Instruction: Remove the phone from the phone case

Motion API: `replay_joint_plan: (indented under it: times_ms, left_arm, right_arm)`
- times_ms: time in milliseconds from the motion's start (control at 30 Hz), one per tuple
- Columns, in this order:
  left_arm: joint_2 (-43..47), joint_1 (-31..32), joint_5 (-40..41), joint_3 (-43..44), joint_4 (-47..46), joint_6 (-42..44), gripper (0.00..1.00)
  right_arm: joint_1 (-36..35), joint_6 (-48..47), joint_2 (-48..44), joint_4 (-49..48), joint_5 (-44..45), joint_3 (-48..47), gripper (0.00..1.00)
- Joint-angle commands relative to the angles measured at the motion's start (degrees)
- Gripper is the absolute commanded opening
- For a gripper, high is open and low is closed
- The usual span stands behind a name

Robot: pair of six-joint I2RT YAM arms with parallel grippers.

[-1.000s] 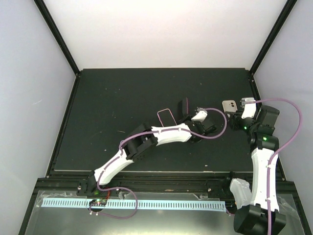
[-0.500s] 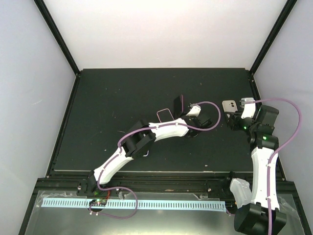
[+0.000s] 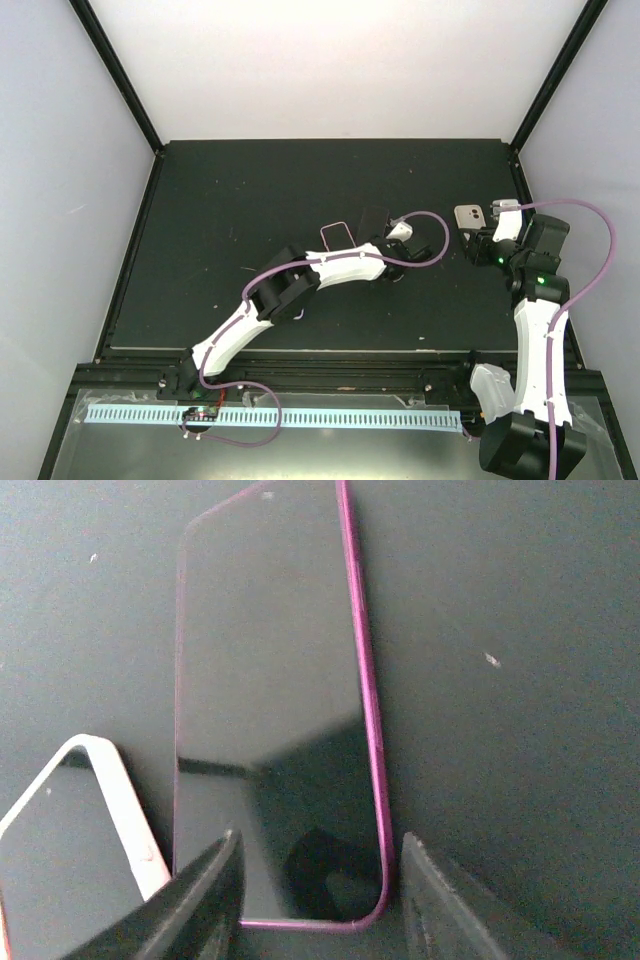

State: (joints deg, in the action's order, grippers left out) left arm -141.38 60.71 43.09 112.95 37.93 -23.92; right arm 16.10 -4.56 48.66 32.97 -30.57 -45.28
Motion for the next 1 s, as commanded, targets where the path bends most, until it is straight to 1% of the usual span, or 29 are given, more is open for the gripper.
replay_joint_plan:
  times_ms: [0,33,100,233,333,400,467,633,733,867,967]
  left_arm:
    - [1.6,0.0,-7.9,-3.1,0.6,-1.4,0.55]
    - [3.7,0.0,-8.1,-5.0,-0.3,-1.8,0.63]
    - [6.9,-0.1,-9.0,-8.6,-1.6,-2.8,0.72]
    - [15.0,0.0,-10.2,-17.7,-3.3,-7.0,0.87]
    - [21.3,-0.1,-11.6,-24.5,-4.8,-11.7,0.95]
    - [24.1,-0.6,-13.0,-27.1,-3.9,-15.1,0.96]
    - [25.5,-1.6,-14.8,-27.5,-1.4,-18.5,0.98]
    - [25.7,-5.8,-17.5,-24.0,4.6,-23.2,0.99]
    - [24.3,-9.3,-22.4,-21.3,6.0,-25.8,0.99]
    - [21.9,-14.1,-29.3,-18.7,4.9,-29.2,0.99]
    - [19.4,-16.4,-32.2,-16.1,2.9,-30.4,0.99]
  right_arm:
    - [-0.2,-0.1,-1.1,-0.2,-0.9,-0.1,0.56]
    - [-0.2,-0.1,-1.4,-0.2,-1.0,-0.2,0.56]
    - [-0.2,-0.2,-2.0,-0.1,-1.2,-0.2,0.56]
    - [-0.2,-0.7,-3.5,0.2,-0.8,-0.4,0.56]
    - [-0.2,-0.9,-4.8,0.3,-0.7,-0.3,0.56]
    - [-0.2,-1.4,-5.5,0.6,-1.2,-0.4,0.56]
    - [-0.2,-2.2,-6.3,1.0,-1.9,-0.6,0.56]
    - [-0.2,-4.0,-7.5,2.2,-3.8,-0.8,0.57]
    - [-0.2,-4.6,-7.6,2.8,-4.3,-0.9,0.57]
    - [-0.2,-5.4,-7.4,3.5,-4.3,-1.1,0.57]
    - [-0.2,-5.7,-7.5,3.7,-4.3,-1.2,0.57]
